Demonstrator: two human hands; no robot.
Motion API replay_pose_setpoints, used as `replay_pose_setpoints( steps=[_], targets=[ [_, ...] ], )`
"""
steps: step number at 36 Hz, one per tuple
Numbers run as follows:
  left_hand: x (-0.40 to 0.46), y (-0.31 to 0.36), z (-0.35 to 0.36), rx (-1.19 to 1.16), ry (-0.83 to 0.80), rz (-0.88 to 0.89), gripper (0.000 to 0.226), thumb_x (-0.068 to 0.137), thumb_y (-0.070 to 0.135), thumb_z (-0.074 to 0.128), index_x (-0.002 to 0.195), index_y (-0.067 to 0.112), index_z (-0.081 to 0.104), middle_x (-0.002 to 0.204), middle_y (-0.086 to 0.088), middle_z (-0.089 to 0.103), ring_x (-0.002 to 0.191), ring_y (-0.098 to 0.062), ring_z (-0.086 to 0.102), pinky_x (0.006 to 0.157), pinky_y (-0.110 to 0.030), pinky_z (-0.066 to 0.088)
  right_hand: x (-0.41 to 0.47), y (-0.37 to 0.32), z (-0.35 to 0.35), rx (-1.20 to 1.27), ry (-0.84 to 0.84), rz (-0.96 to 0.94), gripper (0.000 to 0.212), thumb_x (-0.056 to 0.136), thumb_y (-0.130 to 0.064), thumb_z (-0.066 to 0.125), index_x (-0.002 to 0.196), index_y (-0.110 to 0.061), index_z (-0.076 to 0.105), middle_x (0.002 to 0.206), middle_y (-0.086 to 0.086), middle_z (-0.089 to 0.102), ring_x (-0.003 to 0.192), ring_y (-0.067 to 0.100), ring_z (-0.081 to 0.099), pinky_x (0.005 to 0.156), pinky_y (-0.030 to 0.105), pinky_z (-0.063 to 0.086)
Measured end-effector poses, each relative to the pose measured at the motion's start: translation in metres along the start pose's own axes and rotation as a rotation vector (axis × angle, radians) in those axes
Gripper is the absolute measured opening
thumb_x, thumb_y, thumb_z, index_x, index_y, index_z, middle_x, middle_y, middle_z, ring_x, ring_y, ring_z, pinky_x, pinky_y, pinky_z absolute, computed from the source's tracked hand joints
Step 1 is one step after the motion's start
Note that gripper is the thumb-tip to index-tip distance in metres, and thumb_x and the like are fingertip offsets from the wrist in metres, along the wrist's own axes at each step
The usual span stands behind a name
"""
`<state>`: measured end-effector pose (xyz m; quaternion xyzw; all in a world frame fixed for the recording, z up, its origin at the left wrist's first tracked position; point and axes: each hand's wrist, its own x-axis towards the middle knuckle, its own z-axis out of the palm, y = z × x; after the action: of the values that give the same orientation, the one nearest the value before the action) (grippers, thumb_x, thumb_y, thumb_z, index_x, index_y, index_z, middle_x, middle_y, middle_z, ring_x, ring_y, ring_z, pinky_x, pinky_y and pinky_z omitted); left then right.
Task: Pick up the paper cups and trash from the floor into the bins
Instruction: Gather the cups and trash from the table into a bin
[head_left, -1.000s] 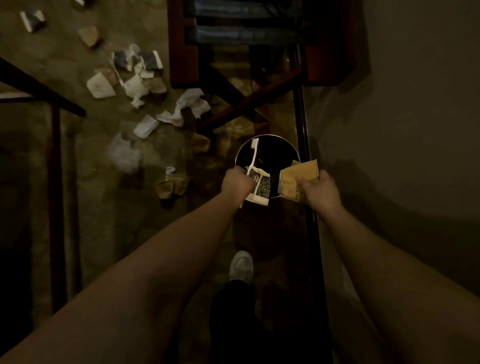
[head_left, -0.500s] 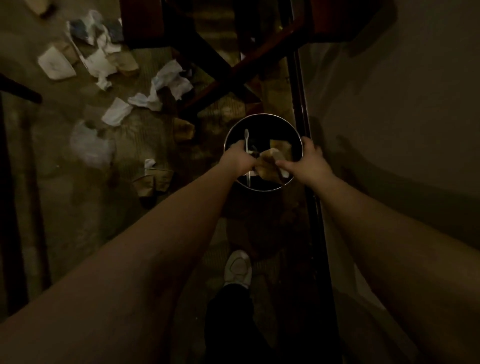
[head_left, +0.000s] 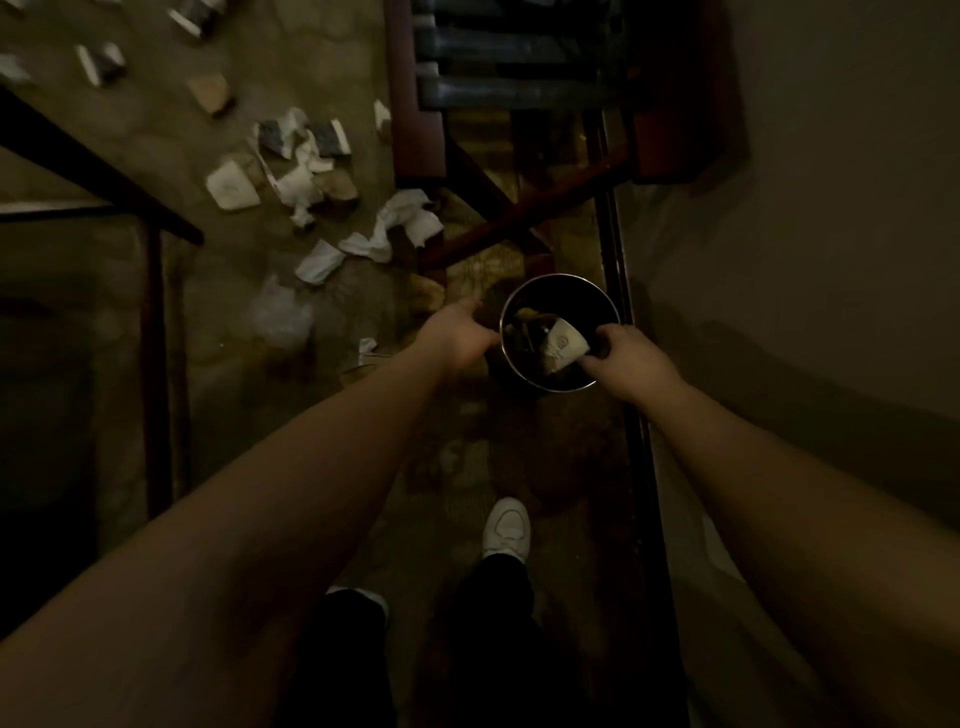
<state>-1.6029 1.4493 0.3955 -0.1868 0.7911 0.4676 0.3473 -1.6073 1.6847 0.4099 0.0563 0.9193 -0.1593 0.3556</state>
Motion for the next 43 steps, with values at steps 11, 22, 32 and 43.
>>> replay_pose_setpoints(
  steps=[11, 22, 32, 43],
  targets=[
    [-0.196, 0.012, -0.149, 0.302, 0.085, 0.071, 0.054, 0.098, 0.034, 0.056, 0.148, 0.021, 0.041, 0.15, -0.007, 0.044, 0.133, -0.026, 0.045, 0.093, -0.03, 0.037, -0.144, -0.151, -0.059, -0.207, -0.035, -0.208, 0.064, 0.098, -0.042, 0.053, 0.154, -0.018, 0.033, 0.16, 0.005, 0.028, 0.14, 0.028, 0.037, 0.111, 0.042, 0.039],
    [-0.378, -0.044, -0.276, 0.236, 0.39, 0.067, 0.049, 0.095, 0.034, 0.063, 0.141, 0.021, 0.051, 0.148, -0.004, 0.046, 0.134, -0.022, 0.045, 0.108, -0.031, 0.035, -0.267, -0.328, -0.061, -0.349, -0.01, -0.441, 0.058, 0.096, -0.044, 0.054, 0.148, -0.021, 0.042, 0.15, 0.003, 0.041, 0.132, 0.025, 0.046, 0.105, 0.041, 0.044],
    [-0.492, -0.136, -0.378, 0.08, 0.554, -0.005, 0.046, 0.096, 0.037, 0.059, 0.139, 0.022, 0.052, 0.145, 0.002, 0.045, 0.128, -0.017, 0.049, 0.099, -0.032, 0.04, -0.331, -0.466, -0.014, -0.496, 0.079, -0.685, 0.056, 0.097, -0.048, 0.051, 0.147, -0.022, 0.044, 0.147, 0.003, 0.045, 0.13, 0.024, 0.049, 0.098, 0.035, 0.043],
    [-0.533, -0.224, -0.454, 0.01, 0.742, -0.079, 0.044, 0.1, 0.037, 0.055, 0.137, 0.015, 0.052, 0.137, -0.005, 0.049, 0.099, -0.01, 0.05, 0.08, -0.027, 0.041, -0.341, -0.571, 0.007, -0.564, 0.051, -0.794, 0.05, 0.098, -0.04, 0.054, 0.142, -0.019, 0.05, 0.14, 0.007, 0.05, 0.122, 0.026, 0.053, 0.097, 0.039, 0.048]
  ],
)
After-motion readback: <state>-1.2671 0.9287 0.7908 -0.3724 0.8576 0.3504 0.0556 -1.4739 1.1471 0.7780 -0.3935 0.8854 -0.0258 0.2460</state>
